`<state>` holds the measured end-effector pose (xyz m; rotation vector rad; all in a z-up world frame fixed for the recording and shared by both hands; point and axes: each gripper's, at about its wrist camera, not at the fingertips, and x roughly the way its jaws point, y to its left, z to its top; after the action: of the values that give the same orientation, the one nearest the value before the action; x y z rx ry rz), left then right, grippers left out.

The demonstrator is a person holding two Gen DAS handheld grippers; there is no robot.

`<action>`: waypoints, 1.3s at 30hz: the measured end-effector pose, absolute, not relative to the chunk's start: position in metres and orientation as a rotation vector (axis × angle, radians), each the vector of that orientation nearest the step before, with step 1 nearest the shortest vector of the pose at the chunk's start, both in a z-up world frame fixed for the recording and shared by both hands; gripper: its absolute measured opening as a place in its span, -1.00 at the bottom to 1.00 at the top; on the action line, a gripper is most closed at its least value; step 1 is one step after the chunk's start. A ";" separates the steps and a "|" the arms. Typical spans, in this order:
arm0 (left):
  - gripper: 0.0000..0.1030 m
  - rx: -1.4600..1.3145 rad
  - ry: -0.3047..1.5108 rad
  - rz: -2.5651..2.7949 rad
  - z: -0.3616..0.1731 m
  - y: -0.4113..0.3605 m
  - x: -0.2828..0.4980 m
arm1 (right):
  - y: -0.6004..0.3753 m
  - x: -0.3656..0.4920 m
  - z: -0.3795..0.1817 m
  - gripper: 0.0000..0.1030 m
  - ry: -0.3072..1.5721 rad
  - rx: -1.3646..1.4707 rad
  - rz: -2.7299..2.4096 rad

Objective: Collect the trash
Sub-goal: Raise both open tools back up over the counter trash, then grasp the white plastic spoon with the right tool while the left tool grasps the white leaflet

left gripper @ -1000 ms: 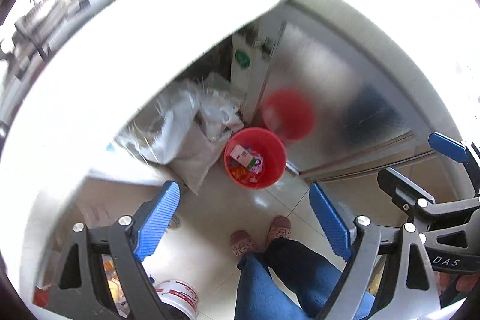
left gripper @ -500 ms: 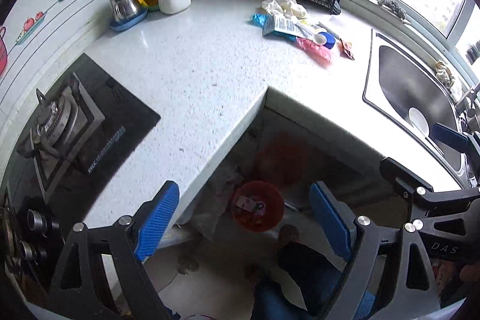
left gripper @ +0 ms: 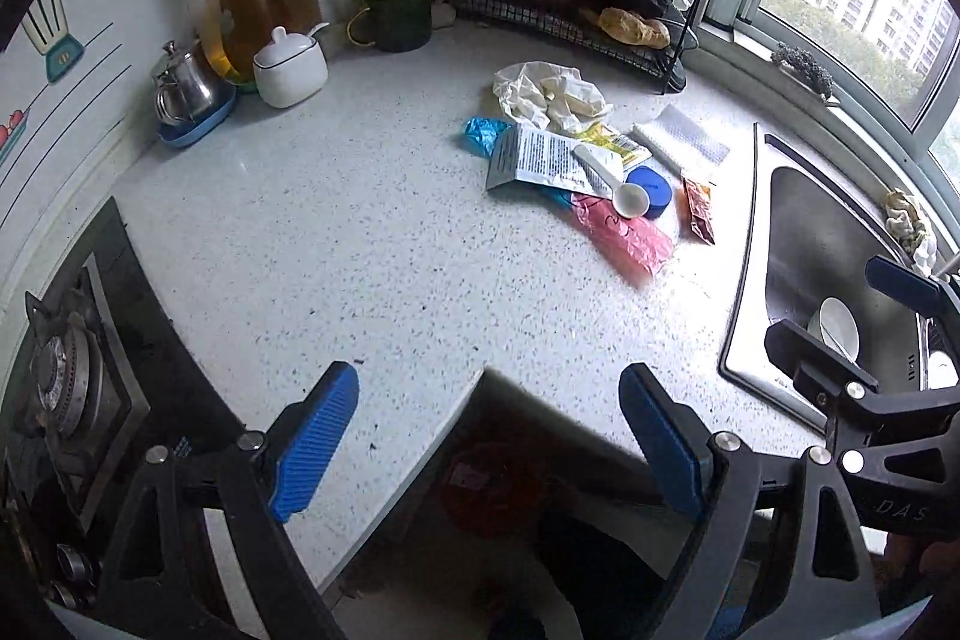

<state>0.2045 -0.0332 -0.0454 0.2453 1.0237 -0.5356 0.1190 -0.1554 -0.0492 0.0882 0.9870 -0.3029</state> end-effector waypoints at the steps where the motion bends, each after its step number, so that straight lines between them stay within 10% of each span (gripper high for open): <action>1: 0.70 0.241 1.029 -0.529 -0.046 -0.040 0.211 | -0.162 0.127 -0.049 0.99 0.992 0.089 -0.299; 14: 0.70 0.169 1.116 -0.406 -0.076 -0.087 0.294 | -0.217 0.229 -0.073 0.98 1.054 0.015 -0.125; 33: 0.70 0.170 1.217 -0.254 -0.130 -0.076 0.321 | -0.204 0.288 -0.139 -0.07 1.233 -0.060 0.104; 39: 0.70 0.149 1.223 -0.283 -0.127 -0.081 0.322 | -0.205 0.291 -0.143 -0.76 1.248 -0.028 0.123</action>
<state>0.3219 -0.0808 -0.1270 0.1494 1.2229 -0.2834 0.2910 -0.2054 -0.1428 -0.0278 1.2477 0.1231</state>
